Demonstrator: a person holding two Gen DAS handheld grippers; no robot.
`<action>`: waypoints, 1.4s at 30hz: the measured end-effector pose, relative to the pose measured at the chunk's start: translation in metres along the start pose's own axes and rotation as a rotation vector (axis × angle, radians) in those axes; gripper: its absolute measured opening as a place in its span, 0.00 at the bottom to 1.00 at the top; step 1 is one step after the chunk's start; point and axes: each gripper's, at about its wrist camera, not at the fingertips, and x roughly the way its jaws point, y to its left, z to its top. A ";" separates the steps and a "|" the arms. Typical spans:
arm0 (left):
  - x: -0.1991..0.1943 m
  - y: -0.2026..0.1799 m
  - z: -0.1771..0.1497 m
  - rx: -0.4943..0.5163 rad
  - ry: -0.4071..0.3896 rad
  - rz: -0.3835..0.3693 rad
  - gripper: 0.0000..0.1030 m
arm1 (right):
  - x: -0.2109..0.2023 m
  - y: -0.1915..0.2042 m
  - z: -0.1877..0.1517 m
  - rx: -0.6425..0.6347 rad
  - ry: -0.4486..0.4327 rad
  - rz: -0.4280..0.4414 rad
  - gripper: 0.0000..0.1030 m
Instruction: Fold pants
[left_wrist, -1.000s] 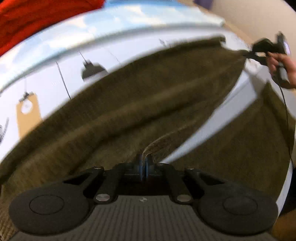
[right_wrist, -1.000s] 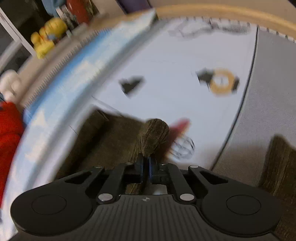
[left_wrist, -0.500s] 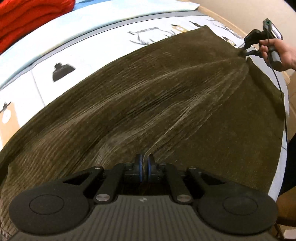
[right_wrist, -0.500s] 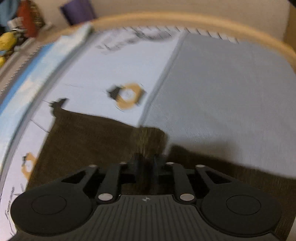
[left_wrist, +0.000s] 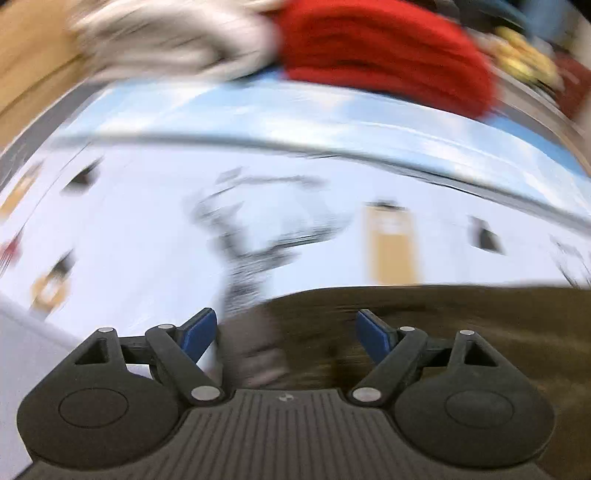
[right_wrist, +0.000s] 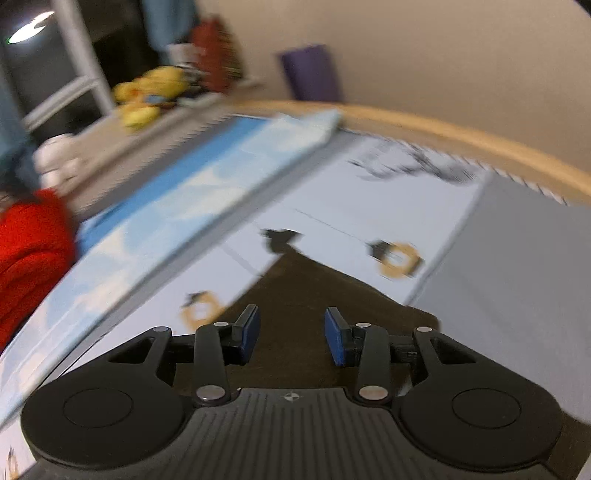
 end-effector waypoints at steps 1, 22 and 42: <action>0.007 0.012 -0.002 -0.039 0.028 -0.006 0.83 | -0.010 0.003 -0.001 -0.021 -0.006 0.025 0.41; -0.063 0.054 -0.032 -0.209 -0.007 -0.088 0.59 | -0.097 -0.087 -0.046 -0.047 0.102 -0.047 0.42; -0.079 0.069 -0.156 -0.006 0.302 -0.100 0.69 | -0.037 -0.217 -0.078 -0.090 0.421 -0.287 0.53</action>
